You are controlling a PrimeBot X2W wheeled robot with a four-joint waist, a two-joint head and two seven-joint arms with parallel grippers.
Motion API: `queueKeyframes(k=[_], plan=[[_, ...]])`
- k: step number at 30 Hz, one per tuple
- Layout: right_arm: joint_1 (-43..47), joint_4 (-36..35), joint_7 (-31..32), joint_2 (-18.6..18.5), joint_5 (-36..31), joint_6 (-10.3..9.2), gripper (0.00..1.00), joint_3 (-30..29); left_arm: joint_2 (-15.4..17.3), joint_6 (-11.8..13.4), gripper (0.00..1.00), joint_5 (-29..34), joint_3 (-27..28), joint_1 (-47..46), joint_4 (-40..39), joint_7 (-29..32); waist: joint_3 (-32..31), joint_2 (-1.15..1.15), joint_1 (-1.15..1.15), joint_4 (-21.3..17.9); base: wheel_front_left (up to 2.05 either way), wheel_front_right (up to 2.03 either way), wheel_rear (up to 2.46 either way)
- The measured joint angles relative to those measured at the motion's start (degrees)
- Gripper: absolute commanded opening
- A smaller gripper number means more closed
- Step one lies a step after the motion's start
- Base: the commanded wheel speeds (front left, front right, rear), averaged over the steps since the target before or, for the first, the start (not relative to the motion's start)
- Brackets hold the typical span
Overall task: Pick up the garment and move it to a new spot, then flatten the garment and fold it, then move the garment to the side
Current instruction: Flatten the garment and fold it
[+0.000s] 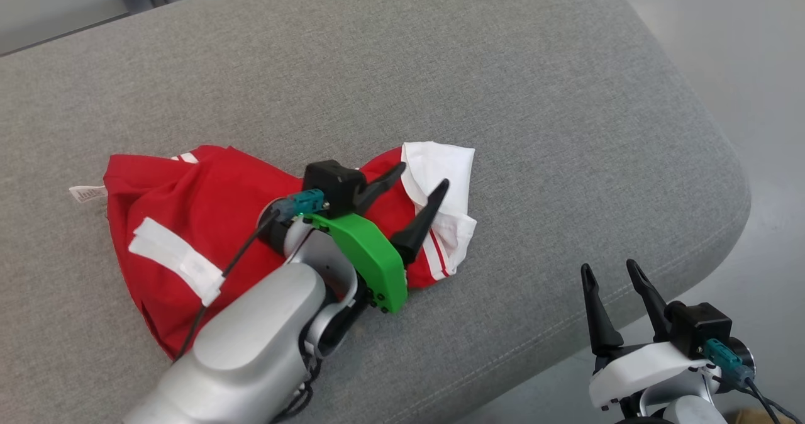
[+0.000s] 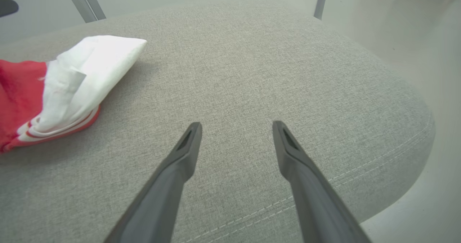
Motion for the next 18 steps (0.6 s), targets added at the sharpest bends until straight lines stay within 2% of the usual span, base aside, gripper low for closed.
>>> queueKeyframes(k=[4, 7, 13, 18], plan=[[-0.04, 0.03, 0.00, 0.00, 0.22, 0.00, 1.00, 0.37, 1.89, 0.86, 1.00, -0.27, 0.59, -3.20, 4.55, 3.24, 0.65, 0.00, 0.00, -0.44, 0.00, 0.00, 0.00], [-0.49, 0.11, 0.00, 0.00, 0.59, 0.00, 1.00, 0.83, 2.52, 0.86, 1.00, 2.03, -1.36, -5.81, 8.36, 5.61, 1.24, 0.00, 0.00, -0.87, 0.00, 0.00, 0.00], [-0.96, 0.14, 0.00, 0.00, 1.12, 0.00, 1.00, 1.05, 3.18, -0.75, 1.00, 6.57, -5.91, -8.94, 15.08, 8.37, 1.89, 0.00, 0.00, -2.22, 0.00, 0.00, 0.00], [-0.83, 0.14, 0.00, 0.00, 1.52, 0.00, 1.00, 1.05, 2.80, -1.99, 1.00, 7.59, -7.28, -9.38, 17.74, 8.38, 2.09, 0.00, 0.00, -3.03, 0.00, 0.00, 0.00]])
